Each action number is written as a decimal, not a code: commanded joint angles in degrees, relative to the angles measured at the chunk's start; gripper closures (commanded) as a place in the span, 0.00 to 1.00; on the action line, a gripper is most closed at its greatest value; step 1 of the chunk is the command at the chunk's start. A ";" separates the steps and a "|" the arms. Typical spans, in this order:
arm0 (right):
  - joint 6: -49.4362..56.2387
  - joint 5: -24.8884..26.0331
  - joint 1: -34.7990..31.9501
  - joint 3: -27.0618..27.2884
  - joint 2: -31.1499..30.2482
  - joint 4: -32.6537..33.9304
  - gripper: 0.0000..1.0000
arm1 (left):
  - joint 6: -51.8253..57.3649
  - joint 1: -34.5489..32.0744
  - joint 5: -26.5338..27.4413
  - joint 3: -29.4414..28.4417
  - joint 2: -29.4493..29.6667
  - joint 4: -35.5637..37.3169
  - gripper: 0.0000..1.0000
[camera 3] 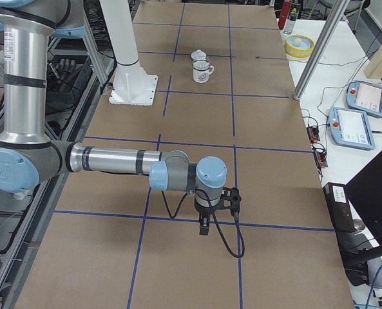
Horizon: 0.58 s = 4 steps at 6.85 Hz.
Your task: Place funnel on cup
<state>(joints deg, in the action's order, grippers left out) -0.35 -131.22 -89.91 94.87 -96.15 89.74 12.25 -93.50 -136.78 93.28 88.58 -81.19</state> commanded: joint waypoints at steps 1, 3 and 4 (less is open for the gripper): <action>0.00 0.00 0.00 0.05 0.00 0.00 0.00 | 0.06 -0.02 0.11 0.33 0.01 -0.02 0.00; 0.00 0.00 0.00 -0.04 0.00 0.00 0.00 | -0.03 -0.02 -0.32 0.85 -0.08 0.07 0.00; 0.00 0.00 0.00 0.05 0.00 0.00 0.00 | -0.03 -0.02 -0.24 0.94 -0.17 0.07 0.00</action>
<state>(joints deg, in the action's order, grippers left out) -0.35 -131.22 -89.91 94.90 -96.15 89.74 12.22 -93.51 -136.97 94.01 88.51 -81.13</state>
